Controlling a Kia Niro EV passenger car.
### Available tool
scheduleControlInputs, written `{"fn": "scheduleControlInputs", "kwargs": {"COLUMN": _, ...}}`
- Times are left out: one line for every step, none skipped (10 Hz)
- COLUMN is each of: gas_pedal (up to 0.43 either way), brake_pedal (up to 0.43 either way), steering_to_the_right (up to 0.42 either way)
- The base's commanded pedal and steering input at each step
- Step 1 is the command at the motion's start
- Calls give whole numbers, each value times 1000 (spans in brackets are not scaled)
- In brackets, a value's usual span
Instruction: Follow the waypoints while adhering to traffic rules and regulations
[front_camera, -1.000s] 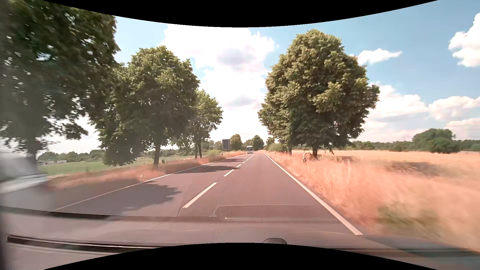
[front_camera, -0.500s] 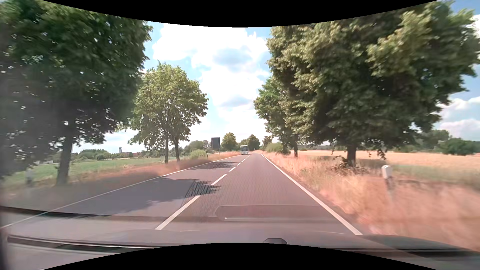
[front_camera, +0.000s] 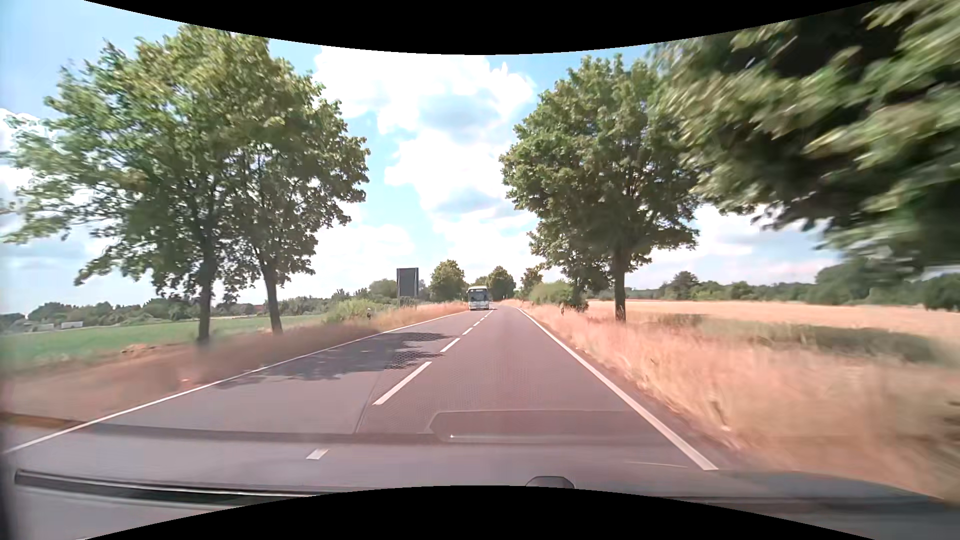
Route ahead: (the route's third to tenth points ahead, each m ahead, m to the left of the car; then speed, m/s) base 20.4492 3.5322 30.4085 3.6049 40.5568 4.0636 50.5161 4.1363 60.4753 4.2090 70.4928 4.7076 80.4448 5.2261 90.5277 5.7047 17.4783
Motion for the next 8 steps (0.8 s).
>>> {"fn": "scheduleControlInputs", "kwargs": {"gas_pedal": 0, "brake_pedal": 0, "steering_to_the_right": -5}}
{"fn": "scheduleControlInputs", "kwargs": {"gas_pedal": 0, "brake_pedal": 0, "steering_to_the_right": -6}}
{"fn": "scheduleControlInputs", "kwargs": {"gas_pedal": 0, "brake_pedal": 0, "steering_to_the_right": -6}}
{"fn": "scheduleControlInputs", "kwargs": {"gas_pedal": 0, "brake_pedal": 0, "steering_to_the_right": -6}}
{"fn": "scheduleControlInputs", "kwargs": {"gas_pedal": 0, "brake_pedal": 0, "steering_to_the_right": -6}}
{"fn": "scheduleControlInputs", "kwargs": {"gas_pedal": 0, "brake_pedal": 0, "steering_to_the_right": -6}}
{"fn": "scheduleControlInputs", "kwargs": {"gas_pedal": 0, "brake_pedal": 0, "steering_to_the_right": -6}}
{"fn": "scheduleControlInputs", "kwargs": {"gas_pedal": 0, "brake_pedal": 0, "steering_to_the_right": -6}}
